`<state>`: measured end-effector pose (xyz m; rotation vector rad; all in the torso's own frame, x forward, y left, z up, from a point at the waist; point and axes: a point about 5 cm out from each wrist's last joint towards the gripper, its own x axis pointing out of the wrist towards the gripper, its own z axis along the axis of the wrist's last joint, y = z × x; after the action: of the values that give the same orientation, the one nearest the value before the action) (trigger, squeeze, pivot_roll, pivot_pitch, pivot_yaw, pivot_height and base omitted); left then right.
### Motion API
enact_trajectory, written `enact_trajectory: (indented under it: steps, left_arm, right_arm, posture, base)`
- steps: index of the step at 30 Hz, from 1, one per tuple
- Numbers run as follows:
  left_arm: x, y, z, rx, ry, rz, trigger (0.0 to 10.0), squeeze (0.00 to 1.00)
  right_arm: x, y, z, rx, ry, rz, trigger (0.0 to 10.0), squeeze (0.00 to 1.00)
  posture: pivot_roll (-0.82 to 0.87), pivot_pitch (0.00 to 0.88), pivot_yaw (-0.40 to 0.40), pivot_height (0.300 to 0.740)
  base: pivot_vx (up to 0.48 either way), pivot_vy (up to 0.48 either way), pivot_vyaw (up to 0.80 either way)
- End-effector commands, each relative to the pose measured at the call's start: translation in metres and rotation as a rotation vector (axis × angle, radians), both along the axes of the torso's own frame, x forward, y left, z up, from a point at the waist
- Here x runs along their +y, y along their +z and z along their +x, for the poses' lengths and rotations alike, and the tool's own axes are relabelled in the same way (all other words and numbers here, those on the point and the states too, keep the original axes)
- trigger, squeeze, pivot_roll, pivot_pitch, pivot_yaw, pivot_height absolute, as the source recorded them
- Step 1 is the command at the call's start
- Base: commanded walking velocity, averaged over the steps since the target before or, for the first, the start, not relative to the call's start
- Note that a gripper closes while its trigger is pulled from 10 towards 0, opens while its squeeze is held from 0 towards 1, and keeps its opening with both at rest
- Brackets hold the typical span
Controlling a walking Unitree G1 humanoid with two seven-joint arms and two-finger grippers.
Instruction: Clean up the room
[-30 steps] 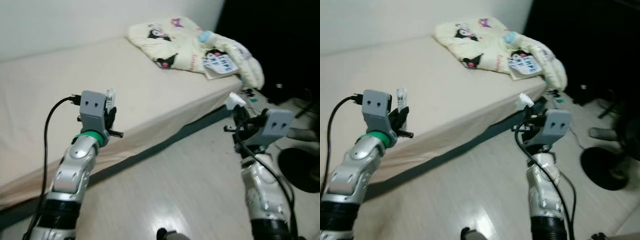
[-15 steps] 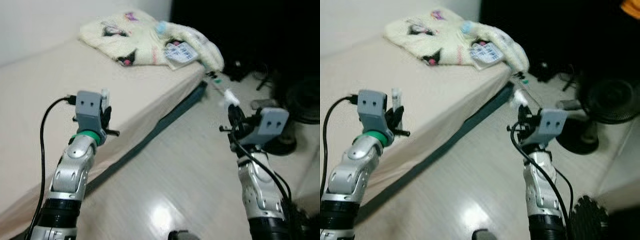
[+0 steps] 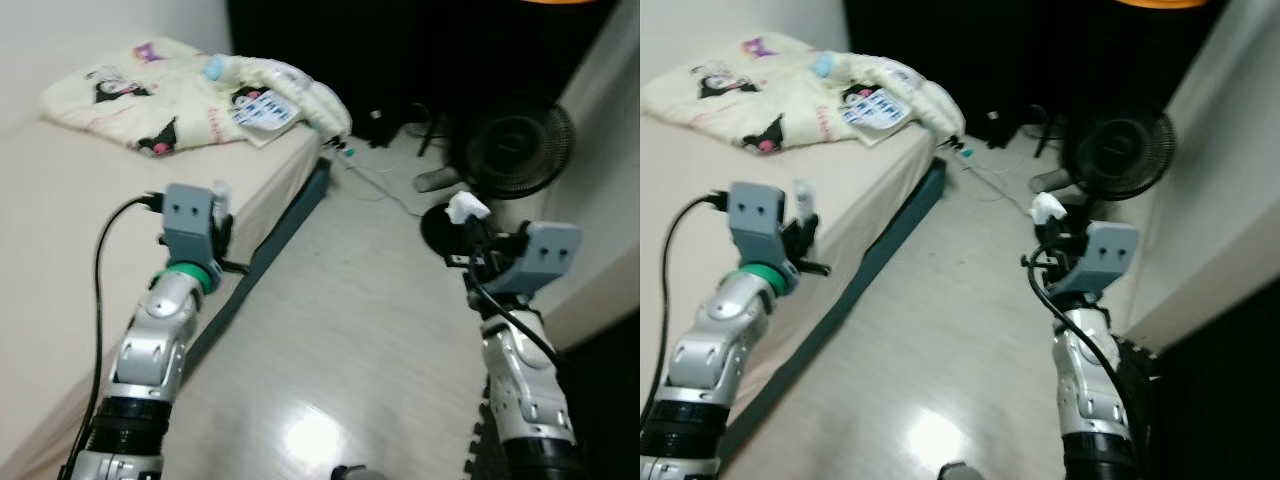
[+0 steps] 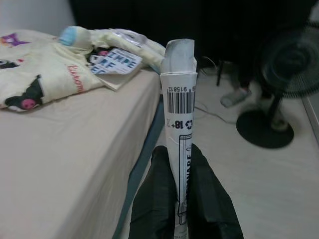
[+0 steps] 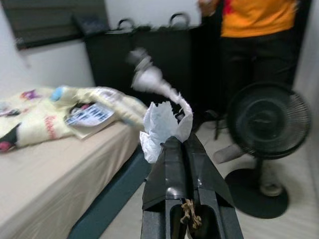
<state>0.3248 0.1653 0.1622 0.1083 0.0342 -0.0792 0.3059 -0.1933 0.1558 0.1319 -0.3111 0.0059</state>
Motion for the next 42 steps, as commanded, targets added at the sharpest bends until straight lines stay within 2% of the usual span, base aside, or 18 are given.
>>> enact_trajectory:
  steps: [1,18,42]
  left_arm:
    - [0.002,-0.014,-0.004,0.048,0.007,0.010,10.0,0.00]
    - [0.003,-0.014,-0.003,0.042,0.020,0.006,10.0,0.00]
    - [0.006,-0.027,-0.005,0.071,0.035,0.022,10.0,0.00]
  right_arm:
    - [0.002,-0.007,-0.003,0.025,0.003,0.004,10.0,0.00]
    - [0.003,-0.007,-0.002,0.026,0.005,0.008,10.0,0.00]
    - [0.003,-0.012,-0.001,0.043,0.011,0.000,10.0,0.00]
  posture:
    - [0.02,0.059,0.050,0.706]
    - [0.03,0.063,0.044,0.706]
    - [0.03,0.055,0.039,0.706]
  base:
    - [0.000,0.000,-0.80]
    - [0.000,0.000,-0.80]
    - [0.000,0.000,-0.80]
